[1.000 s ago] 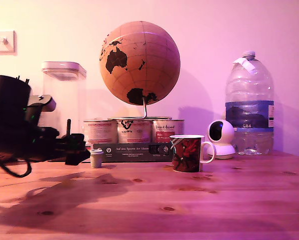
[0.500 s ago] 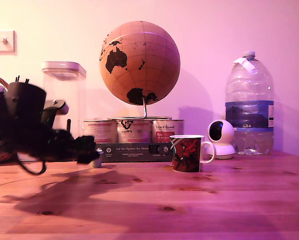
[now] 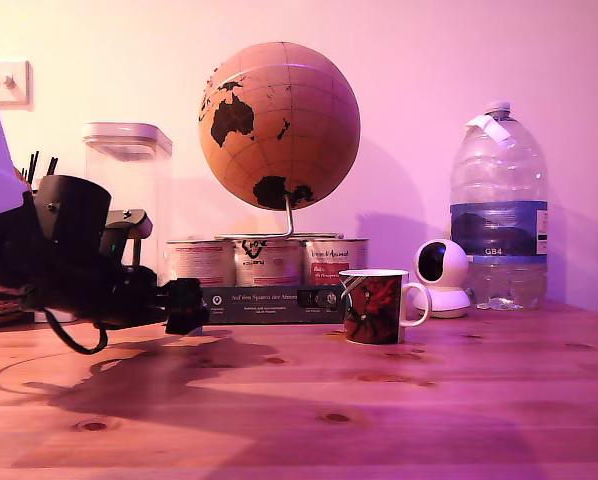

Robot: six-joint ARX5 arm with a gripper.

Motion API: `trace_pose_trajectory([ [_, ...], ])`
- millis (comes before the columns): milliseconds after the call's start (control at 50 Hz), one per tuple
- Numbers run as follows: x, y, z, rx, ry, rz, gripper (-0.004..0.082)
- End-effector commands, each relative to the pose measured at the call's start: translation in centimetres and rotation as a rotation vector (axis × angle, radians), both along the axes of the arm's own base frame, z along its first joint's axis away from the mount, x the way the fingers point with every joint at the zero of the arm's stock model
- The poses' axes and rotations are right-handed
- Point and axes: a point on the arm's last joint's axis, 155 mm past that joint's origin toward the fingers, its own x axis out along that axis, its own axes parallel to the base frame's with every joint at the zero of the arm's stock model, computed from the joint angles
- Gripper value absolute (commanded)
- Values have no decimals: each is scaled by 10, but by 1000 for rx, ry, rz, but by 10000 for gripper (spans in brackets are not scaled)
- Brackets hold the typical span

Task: Pick up the coffee capsules from the table one by one and drop them inside the nearest coffee cup

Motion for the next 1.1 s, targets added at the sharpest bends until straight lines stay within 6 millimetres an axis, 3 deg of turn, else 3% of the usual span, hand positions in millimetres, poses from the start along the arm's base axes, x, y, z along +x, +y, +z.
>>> trace_pose_trajectory([
  [0, 4, -3, -8, 14, 3, -11, 608],
  [860, 16, -10, -19, 19, 74, -37, 599],
  [940, 16, -9, -20, 19, 74, -36, 546],
  [1080, 15, -9, -23, 22, 94, -38, 378],
])
